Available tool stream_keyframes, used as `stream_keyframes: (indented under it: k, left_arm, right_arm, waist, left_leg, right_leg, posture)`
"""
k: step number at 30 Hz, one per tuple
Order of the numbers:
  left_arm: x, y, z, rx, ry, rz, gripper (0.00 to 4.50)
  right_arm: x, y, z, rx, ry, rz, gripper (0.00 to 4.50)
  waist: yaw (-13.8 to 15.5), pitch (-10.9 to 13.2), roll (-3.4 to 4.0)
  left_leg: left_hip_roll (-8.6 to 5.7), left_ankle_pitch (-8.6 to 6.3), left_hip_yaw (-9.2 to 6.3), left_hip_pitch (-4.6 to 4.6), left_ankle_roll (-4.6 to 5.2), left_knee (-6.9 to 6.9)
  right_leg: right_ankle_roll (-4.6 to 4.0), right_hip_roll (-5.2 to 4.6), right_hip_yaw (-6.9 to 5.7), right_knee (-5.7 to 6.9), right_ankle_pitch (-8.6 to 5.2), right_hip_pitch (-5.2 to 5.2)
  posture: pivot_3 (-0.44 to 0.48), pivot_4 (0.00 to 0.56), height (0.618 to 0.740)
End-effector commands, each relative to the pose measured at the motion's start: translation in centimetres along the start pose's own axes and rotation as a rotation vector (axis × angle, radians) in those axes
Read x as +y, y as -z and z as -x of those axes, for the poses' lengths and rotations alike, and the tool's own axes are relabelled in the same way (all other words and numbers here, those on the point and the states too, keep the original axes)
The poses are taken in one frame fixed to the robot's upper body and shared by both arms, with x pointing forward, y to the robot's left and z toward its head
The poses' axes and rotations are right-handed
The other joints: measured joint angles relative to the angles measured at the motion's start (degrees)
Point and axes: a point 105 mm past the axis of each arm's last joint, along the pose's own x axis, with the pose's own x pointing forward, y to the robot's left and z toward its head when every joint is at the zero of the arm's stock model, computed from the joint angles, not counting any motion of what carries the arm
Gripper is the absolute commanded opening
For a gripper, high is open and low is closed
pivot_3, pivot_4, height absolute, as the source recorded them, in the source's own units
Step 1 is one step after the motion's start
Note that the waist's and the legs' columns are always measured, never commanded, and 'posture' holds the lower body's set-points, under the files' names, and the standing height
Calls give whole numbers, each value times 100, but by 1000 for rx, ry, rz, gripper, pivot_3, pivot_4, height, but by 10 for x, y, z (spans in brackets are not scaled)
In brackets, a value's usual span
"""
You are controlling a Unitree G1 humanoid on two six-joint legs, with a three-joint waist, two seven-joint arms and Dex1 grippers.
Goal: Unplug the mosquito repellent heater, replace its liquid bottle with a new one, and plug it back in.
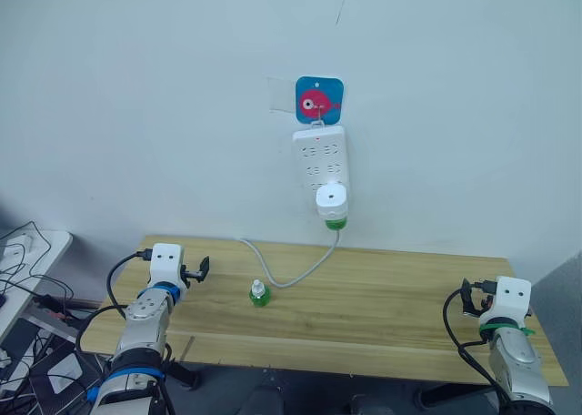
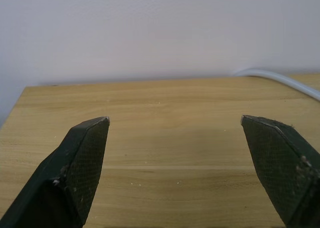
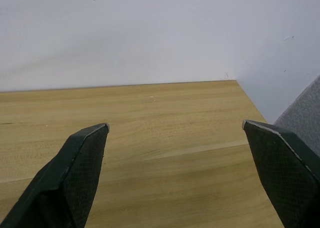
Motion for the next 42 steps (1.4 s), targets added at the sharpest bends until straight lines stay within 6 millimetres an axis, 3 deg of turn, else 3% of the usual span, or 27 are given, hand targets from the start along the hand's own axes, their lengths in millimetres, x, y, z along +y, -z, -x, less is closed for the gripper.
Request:
stream_keyframes:
  k: [1, 19, 22, 25, 34, 39, 42]
  left_arm:
    - [5, -15, 0, -49, -6, -2, 4482]
    - [2, -22, 5, -92, 35, 7, 4482]
    - [-1, -30, 9, -124, 87, 17, 4482]
    - [-8, -55, 15, -195, 203, 71, 4482]
    - [-67, -151, 52, -322, 763, -95, 4482]
    - [-97, -190, 57, -389, 944, -190, 4482]
    - [-105, -199, 56, -406, 995, -210, 4482]
  right_arm:
    - [-3, -18, -4, -62, 17, -1, 4500]
    - [2, -17, 2, -60, 7, 3, 4500]
    - [5, -19, 6, -69, -8, 10, 4500]
    - [17, -31, 13, -100, -54, 11, 4500]
    - [95, -95, 68, -239, -436, 78, 4500]
    - [126, -139, 110, -362, -614, 37, 4500]
    - [137, -153, 126, -398, -679, 44, 4500]
  waist:
    - [-2, 2, -1]
    - [-31, 61, 2]
    - [-38, 97, 0]
    - [-48, 138, 4]
    - [-152, 380, 68]
    - [-182, 525, 82]
    - [-208, 569, 83]
  left_leg:
    - [0, 0, 0, 0, 0, 0]
    - [0, 0, 0, -1, 0, 0]
    - [1, 0, 0, -4, 0, -1]
    - [3, 0, -4, -19, 0, 0]
    - [4, 1, -39, -52, -2, 11]
    - [1, 17, -101, -86, -30, 23]
    - [1, 18, -138, -97, -31, 22]
  right_leg:
    - [0, 0, 0, 0, 0, 0]
    - [-24, 0, 1, 0, -16, -3]
    - [-23, -1, 1, 0, -16, -5]
    - [-22, -1, -3, 2, -16, -17]
    - [-18, -7, -39, 2, -20, -27]
    - [15, -14, -107, 1, -26, -30]
    - [-16, -13, -140, 1, -16, -29]
  posture:
    - [337, 52, 740]
    - [325, 77, 740]
    - [322, 83, 740]
    - [320, 94, 740]
    - [309, 150, 740]
    - [287, 168, 740]
    - [271, 177, 740]
